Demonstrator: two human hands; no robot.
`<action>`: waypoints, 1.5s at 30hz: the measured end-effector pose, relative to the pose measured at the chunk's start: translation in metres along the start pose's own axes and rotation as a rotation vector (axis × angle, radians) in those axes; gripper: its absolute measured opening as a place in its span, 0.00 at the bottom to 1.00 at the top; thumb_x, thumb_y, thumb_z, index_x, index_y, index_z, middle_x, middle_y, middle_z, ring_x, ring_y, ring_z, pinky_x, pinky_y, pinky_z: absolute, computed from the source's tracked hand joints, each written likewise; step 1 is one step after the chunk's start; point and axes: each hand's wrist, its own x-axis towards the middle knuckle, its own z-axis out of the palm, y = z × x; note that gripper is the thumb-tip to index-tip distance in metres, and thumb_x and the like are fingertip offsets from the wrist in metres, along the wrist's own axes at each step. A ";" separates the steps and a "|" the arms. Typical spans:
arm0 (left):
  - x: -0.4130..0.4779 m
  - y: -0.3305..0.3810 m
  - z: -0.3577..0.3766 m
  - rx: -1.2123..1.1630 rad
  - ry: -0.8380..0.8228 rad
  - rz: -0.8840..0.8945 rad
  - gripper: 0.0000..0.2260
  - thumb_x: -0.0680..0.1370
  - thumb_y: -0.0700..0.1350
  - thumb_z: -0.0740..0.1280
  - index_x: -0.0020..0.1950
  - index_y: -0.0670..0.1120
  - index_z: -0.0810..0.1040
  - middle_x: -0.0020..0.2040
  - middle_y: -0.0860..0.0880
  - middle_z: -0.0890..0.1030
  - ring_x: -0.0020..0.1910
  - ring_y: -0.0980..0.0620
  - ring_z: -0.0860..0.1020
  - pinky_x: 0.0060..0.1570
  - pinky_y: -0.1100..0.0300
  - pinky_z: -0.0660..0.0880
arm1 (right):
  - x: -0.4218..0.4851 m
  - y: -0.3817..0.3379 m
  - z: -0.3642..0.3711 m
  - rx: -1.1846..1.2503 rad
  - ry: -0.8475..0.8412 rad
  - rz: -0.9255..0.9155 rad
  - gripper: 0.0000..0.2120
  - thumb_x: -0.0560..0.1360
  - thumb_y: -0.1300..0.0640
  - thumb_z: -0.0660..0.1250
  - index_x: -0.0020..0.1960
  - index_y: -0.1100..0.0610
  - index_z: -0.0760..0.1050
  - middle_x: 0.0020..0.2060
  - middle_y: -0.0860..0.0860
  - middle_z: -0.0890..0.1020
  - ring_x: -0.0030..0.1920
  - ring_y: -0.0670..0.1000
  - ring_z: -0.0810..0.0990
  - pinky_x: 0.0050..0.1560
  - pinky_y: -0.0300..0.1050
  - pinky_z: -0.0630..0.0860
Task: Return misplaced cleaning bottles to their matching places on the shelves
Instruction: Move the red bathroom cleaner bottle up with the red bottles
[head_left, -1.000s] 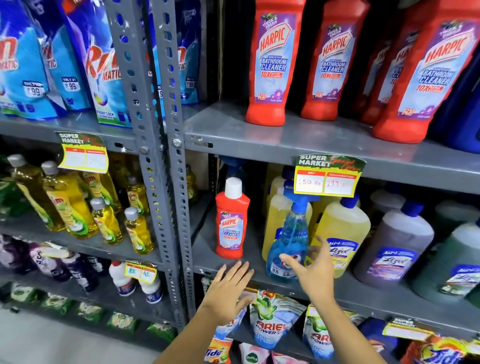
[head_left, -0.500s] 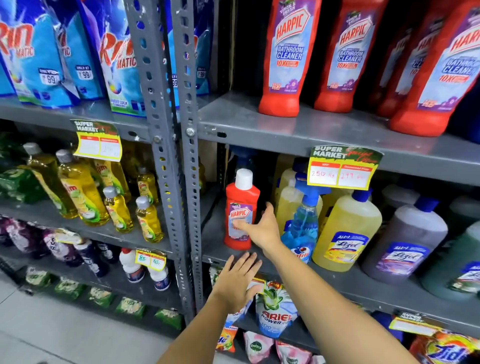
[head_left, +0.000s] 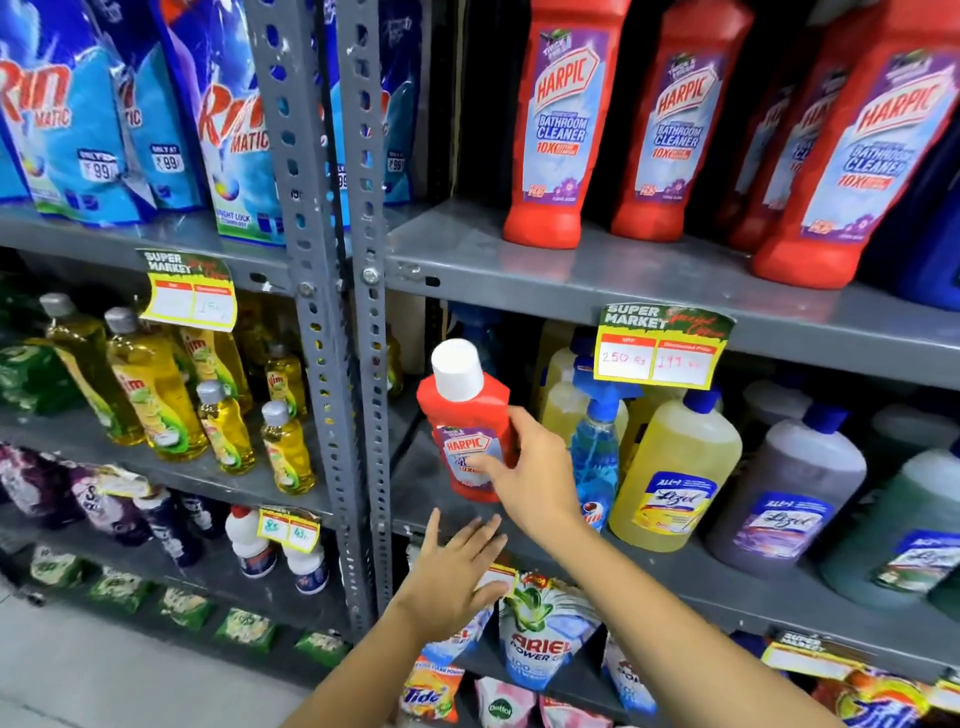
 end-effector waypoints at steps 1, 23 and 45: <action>-0.003 0.000 -0.011 -0.022 0.044 0.020 0.29 0.81 0.64 0.43 0.78 0.50 0.53 0.80 0.52 0.52 0.78 0.53 0.47 0.70 0.37 0.30 | -0.005 -0.015 -0.018 0.052 0.025 -0.044 0.22 0.68 0.55 0.77 0.59 0.49 0.75 0.50 0.46 0.85 0.51 0.47 0.82 0.53 0.47 0.80; 0.072 0.019 -0.256 0.132 0.688 0.102 0.24 0.82 0.58 0.52 0.75 0.51 0.64 0.74 0.48 0.69 0.73 0.48 0.64 0.72 0.44 0.54 | 0.128 -0.089 -0.249 0.141 0.465 -0.203 0.17 0.69 0.64 0.76 0.54 0.59 0.75 0.49 0.55 0.83 0.46 0.50 0.81 0.50 0.48 0.80; 0.078 0.020 -0.251 0.122 0.753 0.118 0.23 0.80 0.59 0.54 0.73 0.51 0.68 0.69 0.50 0.74 0.69 0.49 0.70 0.69 0.45 0.58 | 0.137 -0.042 -0.220 -0.022 0.285 -0.027 0.34 0.59 0.58 0.84 0.61 0.57 0.72 0.57 0.53 0.82 0.53 0.48 0.80 0.54 0.40 0.73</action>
